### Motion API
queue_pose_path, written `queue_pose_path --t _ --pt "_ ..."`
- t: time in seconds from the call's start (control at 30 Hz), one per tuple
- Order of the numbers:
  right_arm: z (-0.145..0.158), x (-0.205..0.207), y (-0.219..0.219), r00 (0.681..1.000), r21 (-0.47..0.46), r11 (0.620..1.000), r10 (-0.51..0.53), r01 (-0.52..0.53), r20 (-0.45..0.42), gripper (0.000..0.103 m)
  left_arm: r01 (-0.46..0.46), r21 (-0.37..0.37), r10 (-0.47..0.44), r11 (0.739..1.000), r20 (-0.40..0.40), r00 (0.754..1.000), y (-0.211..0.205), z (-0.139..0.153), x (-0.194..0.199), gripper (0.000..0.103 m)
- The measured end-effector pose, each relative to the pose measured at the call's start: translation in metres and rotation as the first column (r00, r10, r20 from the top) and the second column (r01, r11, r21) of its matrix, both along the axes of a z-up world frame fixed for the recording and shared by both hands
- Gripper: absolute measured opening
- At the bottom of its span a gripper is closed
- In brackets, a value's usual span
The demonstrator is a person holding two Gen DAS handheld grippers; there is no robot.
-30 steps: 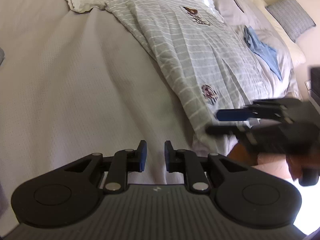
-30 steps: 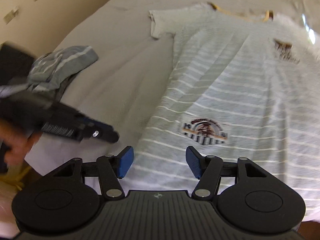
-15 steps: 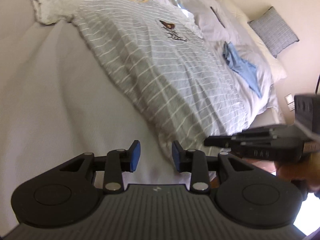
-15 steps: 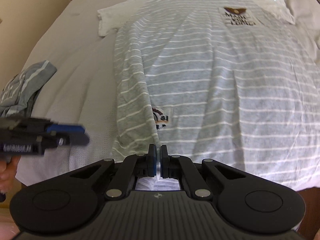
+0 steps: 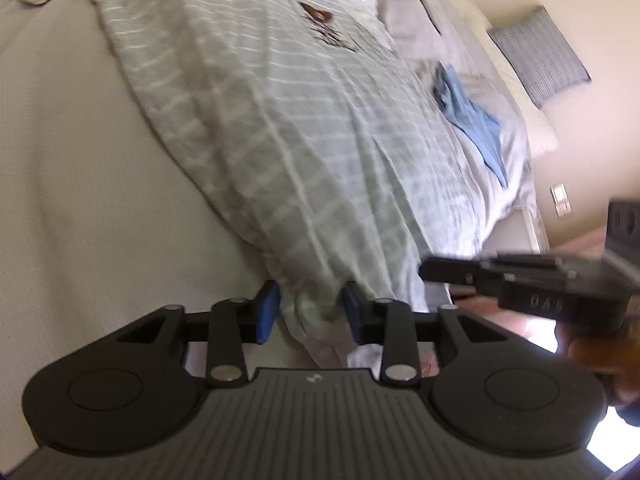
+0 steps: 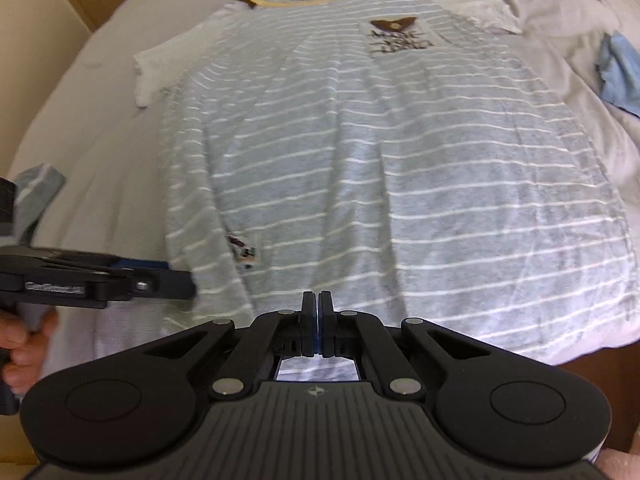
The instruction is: Fold clothes
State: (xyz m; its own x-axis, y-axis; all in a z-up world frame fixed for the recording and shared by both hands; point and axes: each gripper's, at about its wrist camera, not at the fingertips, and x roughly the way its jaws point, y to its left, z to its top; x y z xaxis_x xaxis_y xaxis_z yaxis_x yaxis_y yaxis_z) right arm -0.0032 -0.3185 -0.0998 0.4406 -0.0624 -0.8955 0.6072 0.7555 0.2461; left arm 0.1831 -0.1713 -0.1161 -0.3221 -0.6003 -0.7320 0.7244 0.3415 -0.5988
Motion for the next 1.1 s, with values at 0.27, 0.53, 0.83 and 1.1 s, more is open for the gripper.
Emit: queue_pose_path --t 0.27,0.53,0.83,1.1 --pt "0.004 0.014 0.019 0.990 0.033 0.990 0.136 -0.138 0.050 0.035 -0.067 0.000 0.067 0.998 0.011 0.998 0.027 0.010 0.009 0.026" --pt "-0.015 0.020 0.013 0.993 0.123 0.986 0.107 -0.112 0.039 0.002 -0.056 0.010 0.055 0.998 0.046 0.997 0.037 0.010 0.011 0.031" --pt "-0.012 -0.010 -0.019 0.999 0.092 0.995 -0.029 0.030 -0.020 0.000 -0.026 0.019 0.026 0.999 -0.007 1.000 0.011 -0.007 0.002 0.034" --pt "0.012 -0.018 0.008 0.999 0.097 0.995 0.007 -0.011 0.043 0.011 -0.105 0.060 0.113 0.993 -0.154 0.982 0.001 -0.024 0.019 0.005"
